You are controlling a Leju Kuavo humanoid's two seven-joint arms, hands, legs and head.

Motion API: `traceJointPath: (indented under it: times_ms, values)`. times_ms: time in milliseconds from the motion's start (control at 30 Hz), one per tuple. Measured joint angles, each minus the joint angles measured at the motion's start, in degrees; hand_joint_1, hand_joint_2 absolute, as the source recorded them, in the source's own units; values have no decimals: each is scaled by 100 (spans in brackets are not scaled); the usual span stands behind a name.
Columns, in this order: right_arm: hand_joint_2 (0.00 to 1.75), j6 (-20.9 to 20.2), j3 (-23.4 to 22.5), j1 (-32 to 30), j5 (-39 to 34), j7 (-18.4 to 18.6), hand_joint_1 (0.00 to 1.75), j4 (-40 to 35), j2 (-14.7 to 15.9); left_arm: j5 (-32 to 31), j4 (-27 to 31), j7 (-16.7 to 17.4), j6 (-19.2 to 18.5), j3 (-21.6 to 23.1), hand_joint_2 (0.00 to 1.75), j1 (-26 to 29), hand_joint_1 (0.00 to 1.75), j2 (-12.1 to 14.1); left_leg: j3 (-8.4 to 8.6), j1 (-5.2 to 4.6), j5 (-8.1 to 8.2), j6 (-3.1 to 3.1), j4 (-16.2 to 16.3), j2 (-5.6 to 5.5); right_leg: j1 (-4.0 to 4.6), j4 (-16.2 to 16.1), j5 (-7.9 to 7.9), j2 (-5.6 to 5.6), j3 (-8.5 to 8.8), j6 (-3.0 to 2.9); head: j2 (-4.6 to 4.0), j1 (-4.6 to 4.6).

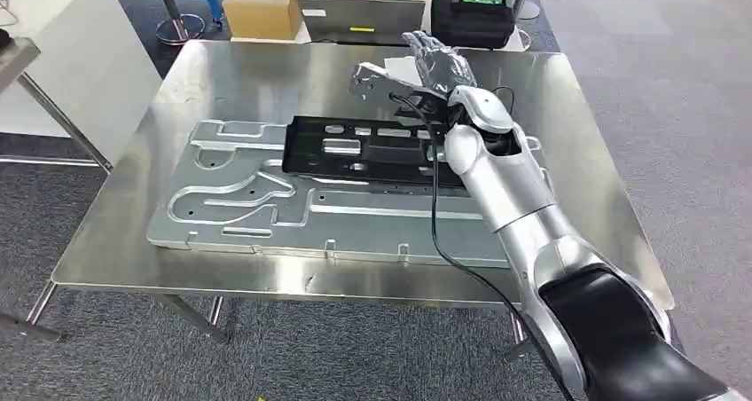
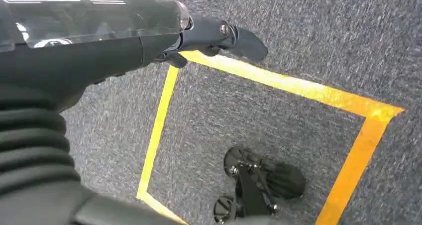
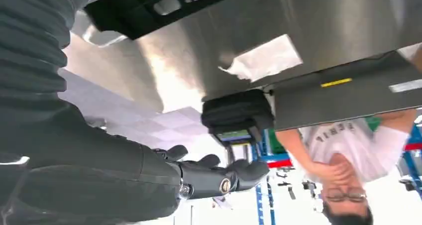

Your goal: Take the parts from the cabinet and place them on the table.

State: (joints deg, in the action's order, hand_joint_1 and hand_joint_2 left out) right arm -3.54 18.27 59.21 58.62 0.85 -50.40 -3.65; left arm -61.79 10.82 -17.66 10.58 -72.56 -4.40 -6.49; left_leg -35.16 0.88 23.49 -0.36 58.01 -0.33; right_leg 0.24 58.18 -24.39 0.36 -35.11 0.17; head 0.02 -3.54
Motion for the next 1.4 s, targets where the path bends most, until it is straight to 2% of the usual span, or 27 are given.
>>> traceJointPath:
  times_ms: [33,67,100,200,233,267,300,367,400,433,567,633,667,733,767,833,867,900,967,1033,1067,1133,1200,1233,1267,1300,1400]
  values:
    - [175,0,-2,3,7,0,0,-2,7,0,0,2,0,0,0,-1,0,0,15,-4,-11,-40,-26,0,-6,-29,23,3,7,-36,0,0]
    - [175,0,-2,2,13,0,0,-18,4,0,2,0,0,0,0,-3,0,2,-9,-7,39,-63,27,7,-89,-101,70,-15,51,-83,0,-4]
    - [175,0,-2,10,18,-2,0,-26,4,0,2,0,0,0,0,-3,0,18,-63,-26,166,-73,177,7,-77,-124,77,-11,60,-115,0,2]
    - [175,-4,-2,6,17,-9,0,-28,4,0,2,0,-7,2,0,2,0,17,-604,-7,796,-98,1410,7,-44,-115,75,-20,52,-157,0,-7]
    - [175,-9,-2,-1,17,-9,0,-22,4,-2,2,0,-15,2,0,5,0,17,-726,-7,858,-112,1674,8,-36,-107,74,-18,44,-158,0,-4]
    - [175,-13,-2,-14,17,-9,0,-15,7,-2,2,0,-17,2,0,5,0,20,-718,-7,781,-121,1674,9,-29,-95,72,-18,42,-161,0,-4]
    - [175,-20,-2,-23,20,-9,0,-15,9,-4,2,0,-20,2,0,6,0,22,-585,-7,601,-120,1418,9,-29,-80,65,-14,42,-157,0,-4]
    - [175,-22,-7,-22,28,-13,0,-17,11,-11,2,2,-33,2,0,4,0,37,-79,-6,119,-99,438,12,-35,-22,29,-4,42,-128,0,-4]
    - [175,-22,-9,-21,37,-15,0,-20,13,-13,2,2,-33,2,0,2,0,44,86,-9,150,-69,111,8,-30,12,6,-3,27,-102,0,-4]
    - [0,-15,-20,-16,44,-24,0,-22,35,-17,2,0,-35,2,0,-1,0,44,103,-39,146,-29,64,3,4,56,-5,5,-6,-75,0,-4]
    - [0,355,-153,-131,15,-109,0,-247,87,164,2,-44,-44,-26,0,5,0,22,77,-11,48,108,36,6,14,48,34,15,-27,35,0,-2]
    - [0,751,-309,-190,-96,-116,0,-501,109,302,2,-202,-101,-125,0,10,0,-2,50,5,11,161,16,20,-19,460,-367,-6,-186,115,0,0]
    - [175,942,-419,-235,-194,-114,0,-662,120,306,2,-312,-124,-138,0,21,0,-22,28,3,1,174,19,21,-47,925,-634,-6,-370,149,0,0]
    - [175,1117,-615,-385,-416,-76,0,-954,127,306,9,-407,-136,-146,0,44,0,-101,-10,-2,-21,185,27,25,-71,1707,-948,-7,-662,198,0,0]
    - [175,1160,-744,-468,-600,-27,0,-1129,153,306,11,-413,-136,-159,0,51,0,-151,-32,-1,-35,186,33,22,-85,1768,-924,-7,-657,207,0,0]
    - [175,1196,-1087,-538,-1188,96,0,-1461,205,310,15,-404,-157,-201,0,76,0,-210,-73,-1,-63,170,46,7,-102,1154,-581,-8,-293,195,0,0]
    - [0,1207,-1187,-550,-1418,103,0,-1561,245,319,13,-400,-162,-216,0,88,0,-230,-84,-2,-77,154,47,6,-98,690,-398,-10,-29,173,0,0]
    - [0,1231,-1307,-584,-1754,30,0,-1743,346,335,13,-396,-188,-234,0,96,0,-254,-94,-2,-99,128,47,7,-82,91,-258,-24,321,125,0,0]
    - [0,1266,-1454,-736,-2250,-189,0,-1992,560,236,15,-281,-186,-238,0,95,0,-275,-120,-21,-142,68,54,-13,-33,-27,-245,-30,314,87,0,0]
    - [0,1248,-1677,-1203,-2954,-481,0,-2359,976,15,15,235,51,-216,0,89,0,-275,-113,6,-198,3,10,-32,4,-21,-210,-51,325,34,0,0]
    - [0,1226,-1766,-1397,-3244,-598,0,-2507,1157,4,15,382,168,-216,0,95,0,-273,-138,-27,-230,-40,2,-57,-33,-83,-138,-76,308,-20,0,2]
    - [0,1215,-1862,-1693,-3561,-781,0,-2669,1408,7,13,444,287,-219,0,86,0,-271,-297,-17,212,-41,361,-5,-73,-124,-20,-100,213,-113,0,-9]
    - [0,1220,-1952,-1976,-3654,-857,0,-2819,1643,7,13,448,308,-219,0,56,0,-271,-580,-12,818,-57,1278,0,-61,-118,70,-94,77,-124,0,-11]
    - [0,1222,-1983,-2095,-3672,-868,0,-2872,1723,7,13,448,313,-219,0,37,0,-271,-667,-13,1023,-66,1672,0,-51,-110,120,-94,8,-123,0,-13]
    - [0,1237,-2006,-2184,-3689,-866,0,-2909,1805,11,13,422,317,-219,0,24,0,-271,-644,-13,1081,-63,1818,0,-42,-102,164,-91,-57,-123,0,-13]
    - [0,1272,-2009,-2283,-3711,-868,0,-2952,1855,63,13,326,315,-219,0,14,0,-271,-461,-17,1022,-48,1669,-2,-34,-93,214,-82,-129,-117,0,-11]
    - [0,1414,-2089,-2766,-4017,-1053,0,-3182,2100,192,15,160,286,-243,0,-22,0,-271,628,-44,612,68,145,-9,-15,-69,335,-78,-245,-55,0,-13]
